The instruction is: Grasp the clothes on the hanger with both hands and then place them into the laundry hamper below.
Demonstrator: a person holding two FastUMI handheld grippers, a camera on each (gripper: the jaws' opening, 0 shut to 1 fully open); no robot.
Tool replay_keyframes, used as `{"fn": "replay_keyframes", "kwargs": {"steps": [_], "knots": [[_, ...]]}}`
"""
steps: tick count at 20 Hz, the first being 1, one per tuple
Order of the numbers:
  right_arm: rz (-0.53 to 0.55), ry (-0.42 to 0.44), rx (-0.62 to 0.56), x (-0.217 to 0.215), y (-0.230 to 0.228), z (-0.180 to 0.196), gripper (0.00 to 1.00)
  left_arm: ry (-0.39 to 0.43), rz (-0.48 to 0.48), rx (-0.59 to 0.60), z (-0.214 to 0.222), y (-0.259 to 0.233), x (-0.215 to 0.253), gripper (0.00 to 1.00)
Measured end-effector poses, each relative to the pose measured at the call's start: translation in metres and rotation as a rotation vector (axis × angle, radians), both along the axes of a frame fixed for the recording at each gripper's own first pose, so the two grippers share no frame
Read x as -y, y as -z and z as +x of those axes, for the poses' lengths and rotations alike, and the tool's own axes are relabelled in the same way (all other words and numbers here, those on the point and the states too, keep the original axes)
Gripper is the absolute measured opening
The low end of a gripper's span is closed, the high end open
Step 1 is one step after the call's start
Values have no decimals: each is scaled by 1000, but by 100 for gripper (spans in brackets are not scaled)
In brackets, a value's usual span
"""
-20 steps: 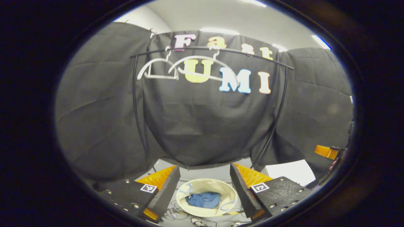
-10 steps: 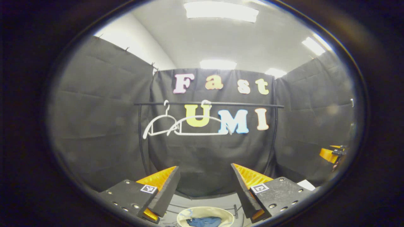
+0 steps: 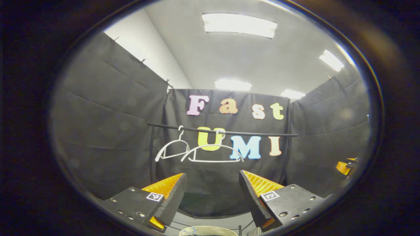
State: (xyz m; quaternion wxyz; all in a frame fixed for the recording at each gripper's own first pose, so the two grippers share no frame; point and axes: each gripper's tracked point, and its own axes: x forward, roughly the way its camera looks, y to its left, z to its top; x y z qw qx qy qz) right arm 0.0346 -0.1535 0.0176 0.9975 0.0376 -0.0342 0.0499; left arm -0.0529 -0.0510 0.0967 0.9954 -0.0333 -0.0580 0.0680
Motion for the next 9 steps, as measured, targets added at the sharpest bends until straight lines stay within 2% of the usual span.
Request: {"fn": "replay_keyframes", "kwargs": {"steps": [6, 7, 9], "knots": [[15, 96, 45, -15, -20, 10, 95, -19, 48, 8, 25, 3, -58, 95], [13, 105, 62, -23, -28, 12, 91, -15, 59, 14, 34, 1, -65, 95], [5, 117, 85, -42, -44, 21, 95, 7, 65, 18, 53, 2, -73, 96]]}}
